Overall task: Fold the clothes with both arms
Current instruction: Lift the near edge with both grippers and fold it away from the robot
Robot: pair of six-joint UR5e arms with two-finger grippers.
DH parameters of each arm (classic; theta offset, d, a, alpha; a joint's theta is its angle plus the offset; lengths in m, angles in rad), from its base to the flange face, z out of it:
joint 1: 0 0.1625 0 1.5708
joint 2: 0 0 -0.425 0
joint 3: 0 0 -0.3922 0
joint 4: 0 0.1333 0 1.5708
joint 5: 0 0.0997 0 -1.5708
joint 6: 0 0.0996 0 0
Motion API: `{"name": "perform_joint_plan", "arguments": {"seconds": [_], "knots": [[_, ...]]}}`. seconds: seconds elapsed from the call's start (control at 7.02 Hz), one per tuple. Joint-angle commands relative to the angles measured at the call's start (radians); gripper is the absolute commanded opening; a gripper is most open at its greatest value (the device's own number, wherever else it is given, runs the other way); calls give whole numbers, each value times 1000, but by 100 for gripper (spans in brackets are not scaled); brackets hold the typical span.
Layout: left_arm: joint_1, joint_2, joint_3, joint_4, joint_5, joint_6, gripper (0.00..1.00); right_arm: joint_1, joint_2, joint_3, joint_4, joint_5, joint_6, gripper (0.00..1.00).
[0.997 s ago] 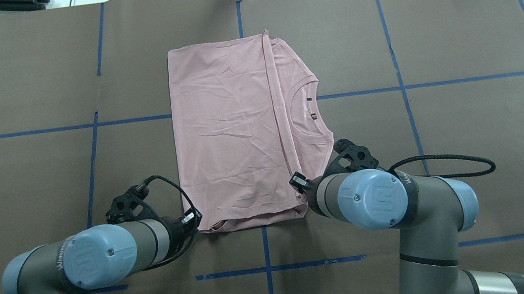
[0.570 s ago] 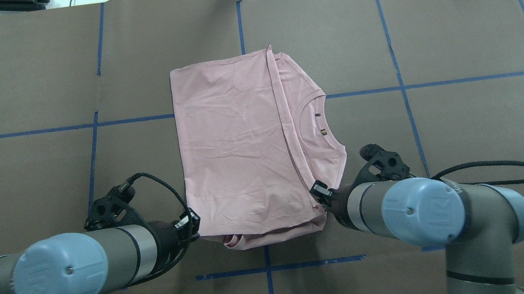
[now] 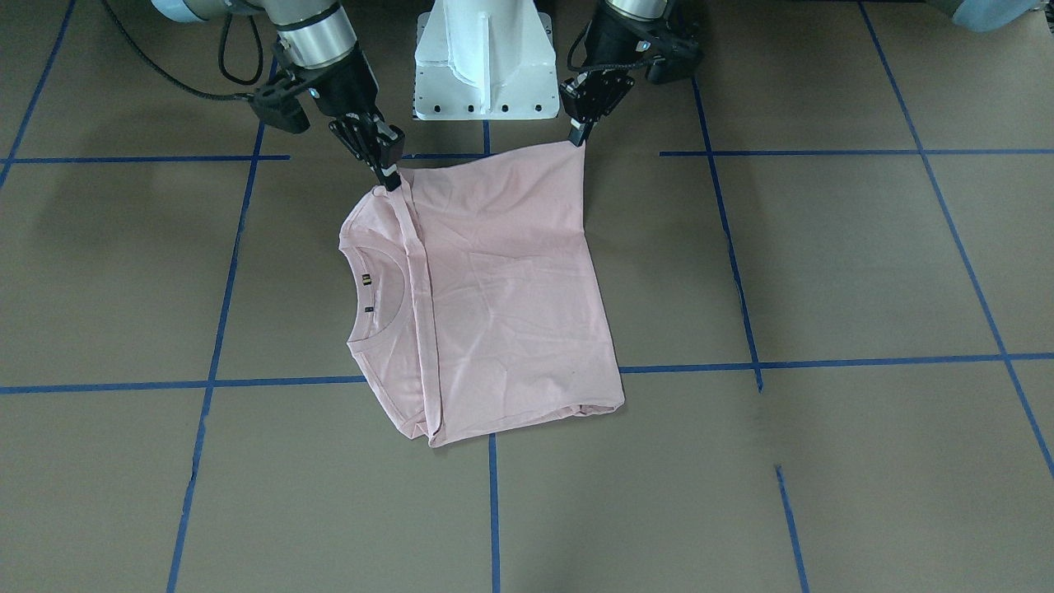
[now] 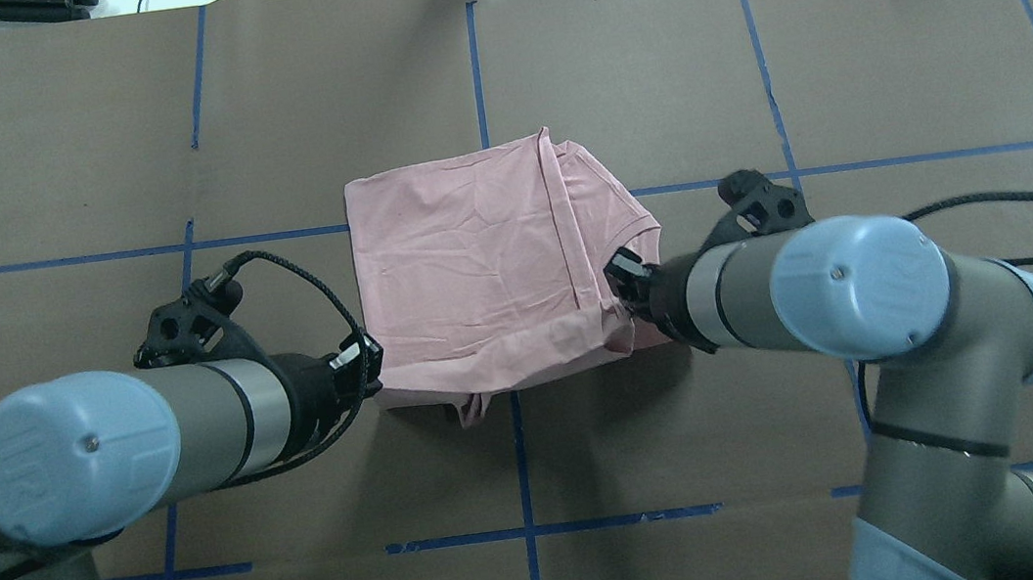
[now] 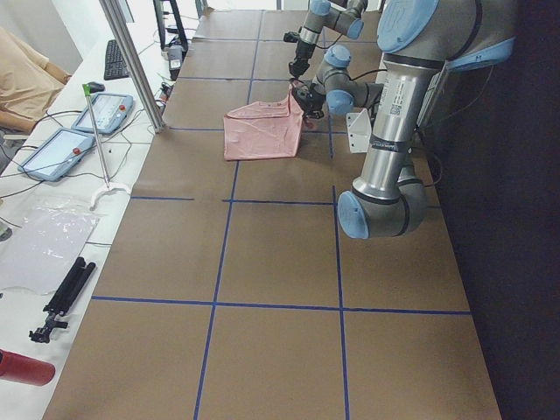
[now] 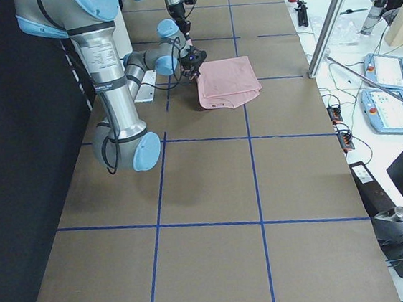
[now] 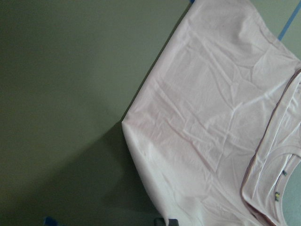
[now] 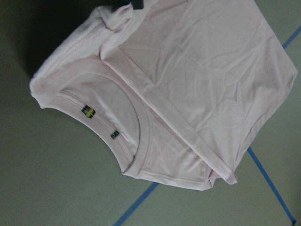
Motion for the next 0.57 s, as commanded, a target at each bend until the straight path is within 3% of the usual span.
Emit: {"name": "perform_joint_plan", "arguments": {"seconds": [0.0, 0.28, 0.43], "knots": [[-98, -50, 128, -23, 2, 110, 0, 111, 118, -160, -1, 48, -61, 0], [-149, -53, 246, -148, 2, 161, 0, 157, 185, -296, 2, 70, -121, 0], [-182, -78, 343, -222, 3, 202, 0, 184, 269, -429, 3, 71, -132, 0]]}}
